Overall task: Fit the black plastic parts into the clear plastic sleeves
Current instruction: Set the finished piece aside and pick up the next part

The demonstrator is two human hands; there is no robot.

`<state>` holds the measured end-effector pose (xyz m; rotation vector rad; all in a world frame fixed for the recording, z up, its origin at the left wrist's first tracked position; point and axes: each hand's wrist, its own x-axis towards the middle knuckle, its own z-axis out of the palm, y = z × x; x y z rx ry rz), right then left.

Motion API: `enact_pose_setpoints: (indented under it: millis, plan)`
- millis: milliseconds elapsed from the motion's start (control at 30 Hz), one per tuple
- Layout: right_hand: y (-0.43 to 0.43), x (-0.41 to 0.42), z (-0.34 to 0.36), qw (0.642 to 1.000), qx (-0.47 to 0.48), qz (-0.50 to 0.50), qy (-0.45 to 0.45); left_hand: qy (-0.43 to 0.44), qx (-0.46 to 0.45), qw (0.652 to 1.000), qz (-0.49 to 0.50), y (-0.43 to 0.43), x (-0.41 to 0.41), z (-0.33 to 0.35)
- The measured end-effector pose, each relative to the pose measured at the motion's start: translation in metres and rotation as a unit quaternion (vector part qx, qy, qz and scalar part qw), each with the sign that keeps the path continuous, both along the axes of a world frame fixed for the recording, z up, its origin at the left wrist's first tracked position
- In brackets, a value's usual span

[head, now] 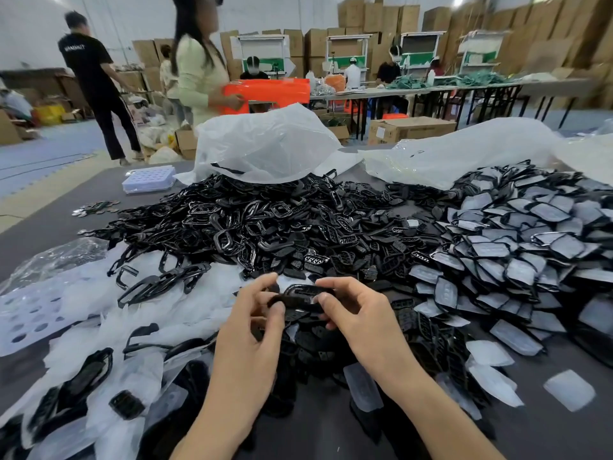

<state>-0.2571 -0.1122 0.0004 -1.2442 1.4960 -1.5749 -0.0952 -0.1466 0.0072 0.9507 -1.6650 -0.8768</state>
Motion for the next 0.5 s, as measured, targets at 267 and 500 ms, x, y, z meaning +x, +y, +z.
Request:
enact_pose_setpoints:
  millis: [267, 500]
  plan:
    - [0.0053, 0.0034, 0.0046, 0.999, -0.003, 0.05, 0.017, 0.013, -0.002, 1.0, 0.002, -0.0045, -0.0003, -0.0025]
    - [0.0068, 0.0048, 0.0059, 0.998, -0.014, 0.058, 0.021, 0.046, 0.093, 0.993, -0.055, -0.0068, 0.004, -0.001]
